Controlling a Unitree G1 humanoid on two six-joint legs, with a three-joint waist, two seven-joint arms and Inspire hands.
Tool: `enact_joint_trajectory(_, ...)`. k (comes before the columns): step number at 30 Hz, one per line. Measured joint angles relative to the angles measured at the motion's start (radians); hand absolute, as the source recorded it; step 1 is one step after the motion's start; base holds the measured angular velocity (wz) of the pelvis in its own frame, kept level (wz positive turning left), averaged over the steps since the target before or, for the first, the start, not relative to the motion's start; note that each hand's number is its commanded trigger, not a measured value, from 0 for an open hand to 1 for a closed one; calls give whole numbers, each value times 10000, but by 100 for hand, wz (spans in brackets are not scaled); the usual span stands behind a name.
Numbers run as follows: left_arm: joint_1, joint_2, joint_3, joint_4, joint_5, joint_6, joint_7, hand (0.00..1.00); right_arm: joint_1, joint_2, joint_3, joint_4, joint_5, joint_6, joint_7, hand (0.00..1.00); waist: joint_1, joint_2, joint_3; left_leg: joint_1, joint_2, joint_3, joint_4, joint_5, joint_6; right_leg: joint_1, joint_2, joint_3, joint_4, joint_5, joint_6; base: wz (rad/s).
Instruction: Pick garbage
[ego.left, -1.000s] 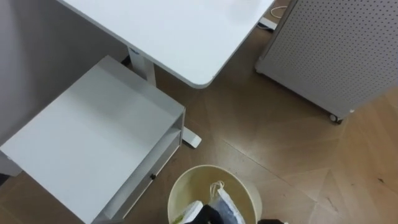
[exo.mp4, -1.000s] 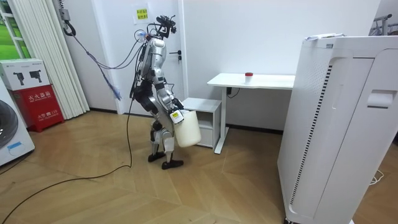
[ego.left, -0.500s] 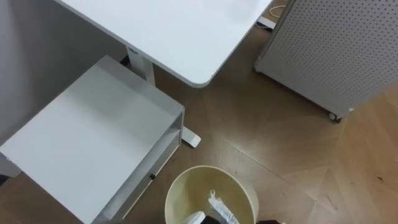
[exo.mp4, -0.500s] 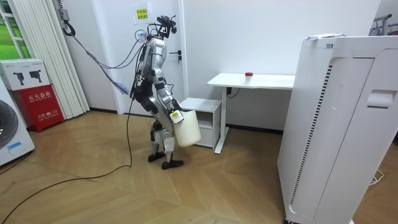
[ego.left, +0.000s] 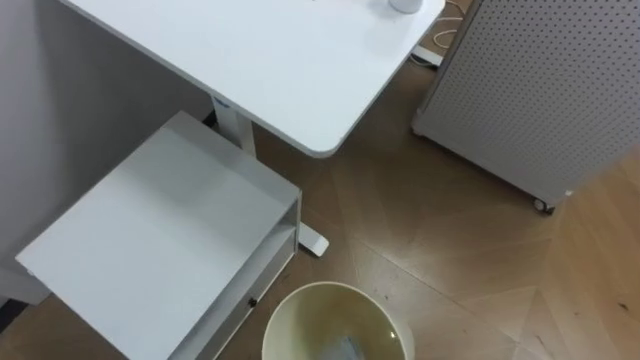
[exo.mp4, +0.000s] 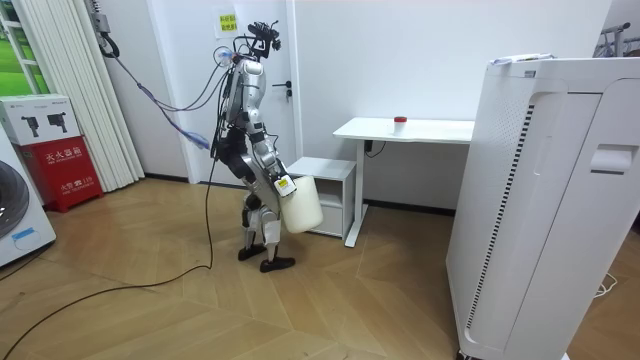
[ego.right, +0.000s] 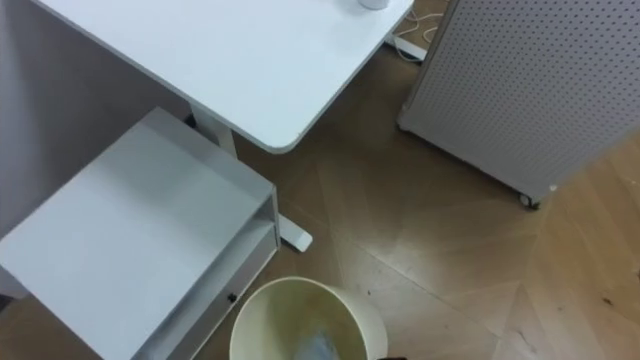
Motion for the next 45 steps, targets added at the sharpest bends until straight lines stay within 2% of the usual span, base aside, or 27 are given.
enact_joint_trajectory(5,67,80,44,-11,167,-3,9,0,187,-177,-165,119,-64,1,369,100,46,242,-2,751,44,8,-2,-117,-91,669,54,-10,19,-214,-24,-3)
enact_joint_trajectory(8,186,238,50,-326,253,-7,6,0,281,-296,-189,278,-84,41,522,100,201,357,-33,1419,12,5,4,-285,-200,1087,204,286,221,-438,-35,-34)
enact_joint_trajectory(9,287,373,124,-617,431,-7,-2,0,309,-326,-259,247,-146,130,592,100,329,357,-37,1664,-47,-23,19,-355,-252,1202,325,584,306,-495,-45,-65)
enact_joint_trajectory(11,577,599,516,-1099,604,-8,-13,0,303,-329,-488,249,-456,225,720,100,398,361,-54,1957,-301,-699,22,-427,-320,1348,616,1204,413,-551,-18,-78)
enact_joint_trajectory(13,918,763,1032,-1624,611,-119,-17,0,258,-479,-482,31,-1007,290,753,100,636,321,-117,2065,-756,-2406,15,-428,-322,1467,1018,2107,334,-531,76,-112)
enact_joint_trajectory(14,918,767,1158,-1624,612,-130,-18,0,263,-544,-454,-80,-1101,331,774,100,685,304,-126,2105,-823,-2677,13,-428,-323,1489,1123,2342,306,-493,116,-113)
enact_joint_trajectory(15,903,775,1383,-1624,608,-138,-19,0,297,-668,-398,-176,-1148,365,857,100,755,300,-180,2238,-917,-3039,-59,-443,-347,1531,1272,2697,254,-414,174,-91)
enact_joint_trajectory(16,907,808,1632,-1700,604,-160,-16,0,359,-735,-438,-199,-1153,477,897,100,761,279,-300,2398,-919,-3064,-263,-495,-433,1558,1385,2917,155,-315,217,-79)
enact_joint_trajectory(18,944,995,1816,-2109,598,-186,44,0,566,-751,-610,-491,-1145,642,917,100,639,132,-362,2682,-906,-2888,-593,-516,-458,1678,1438,3011,82,-202,334,-35)
enact_joint_trajectory(19,1012,1060,1819,-2345,613,-200,127,0,723,-752,-742,-580,-1143,649,870,100,557,106,-374,2934,-870,-2857,-721,-507,-441,1998,1529,3037,-214,-71,350,-21)
enact_joint_trajectory(23,1137,1097,1826,-2794,638,-321,363,0,1203,-824,-1118,-994,-1156,656,713,100,564,99,-412,3765,-826,-2602,-1367,-397,-289,2769,1512,3125,-798,233,347,-23)
enact_joint_trajectory(26,1500,1295,2055,-4215,879,-401,522,0,1656,-853,-1748,-1423,-1342,544,695,100,553,191,-431,4024,-844,-2485,-1594,-349,-225,3010,1526,3294,-1089,347,390,-16)
enact_joint_trajectory(28,1909,1551,2477,-5446,849,-931,1168,0,1898,-833,-1947,-1520,-1343,528,695,100,617,196,-415,4290,-864,-2290,-1796,-339,-168,3125,1560,3467,-1106,352,430,-23)
enact_joint_trajectory(29,1999,1594,2638,-5657,848,-1043,1336,0,1937,-819,-1987,-1548,-1348,528,679,100,690,189,-418,4345,-861,-2165,-1809,-334,-158,3137,1579,3519,-1099,354,438,-49)
enact_joint_trajectory(31,2307,1554,3585,-6145,927,-1509,1940,0,1996,-805,-2159,-1573,-1571,478,714,100,905,167,-402,4601,-845,-1669,-1838,-336,-142,3279,1655,3736,-1278,491,496,-63)
enact_joint_trajectory(32,2389,1554,3819,-6226,928,-1581,2118,0,2010,-804,-2160,-1580,-1573,478,737,100,934,149,-396,4672,-843,-1536,-1896,-333,-136,3314,1674,3773,-1322,525,507,-65)
enact_joint_trajectory(33,2599,1567,4206,-6556,921,-1615,2458,0,2039,-784,-2162,-1586,-1560,473,742,100,1120,118,-402,4867,-790,-1151,-2127,-307,-77,3394,1704,3685,-1590,751,488,-87)
enact_joint_trajectory(34,2791,1606,4474,-6984,910,-1640,2820,0,2061,-743,-2163,-1599,-1495,474,739,100,1423,87,-399,5011,-554,-569,-2437,-333,21,3437,1644,3021,-1872,1034,341,-96)
enact_joint_trajectory(35,2816,1629,4574,-7082,918,-1677,2969,0,2095,-711,-2163,-1598,-1479,480,736,100,1621,132,-382,5064,-418,-199,-2495,-341,19,3438,1525,2336,-1687,914,116,-70)
enact_joint_trajectory(36,2809,1635,4676,-7180,842,-1702,3273,0,2168,-730,-2167,-1599,-1442,479,720,100,1700,229,-346,5258,-214,410,-2640,-339,-55,3592,1222,891,-767,50,3,-25)
enact_joint_trajectory(37,2808,1584,4679,-7415,710,-1733,3560,0,2195,-792,-2167,-1585,-1440,478,678,100,1771,234,-353,5450,-199,876,-2847,-289,-132,3797,711,4,16,-784,102,-13)
enact_joint_trajectory(38,2806,1554,4698,-7531,704,-1787,3687,0,2206,-831,-2170,-1580,-1440,475,627,100,1859,195,-360,5525,-228,1100,-2867,-294,-143,3853,454,-264,275,-1074,188,-34)
enact_joint_trajectory(39,2815,1563,4772,-7722,643,-1942,3917,0,2219,-837,-2157,-1563,-1451,473,560,100,2098,46,-368,5530,-337,1305,-2739,-329,-195,3862,209,-429,314,-1372,272,-46)
enact_joint_trajectory(40,2827,1523,4955,-7847,483,-2029,3998,0,2208,-810,-2113,-1564,-1511,458,516,100,2202,-54,-334,5449,-416,1154,-2557,-332,-197,3872,222,-300,57,-1448,148,-46)
enact_joint_trajectory(41,2844,1489,5082,-7870,428,-2069,4019,0,2198,-801,-2070,-1565,-1561,457,498,100,2224,-50,-340,5378,-418,933,-2459,-332,-197,3947,272,-133,-107,-1426,128,-37)
enact_joint_trajectory(43,2913,1458,5453,-7871,108,-2101,4052,0,2203,-777,-2034,-1567,-1942,483,637,100,2199,36,-385,5362,-370,114,-2305,-331,-199,4313,515,110,-705,-1153,104,-41)
enact_joint_trajectory(45,2918,1423,5619,-7872,-165,-2106,4139,0,2225,-737,-2054,-1539,-2148,514,688,100,2088,27,-389,5474,-353,-221,-2296,-330,-200,4526,599,152,-947,-1047,125,-17)
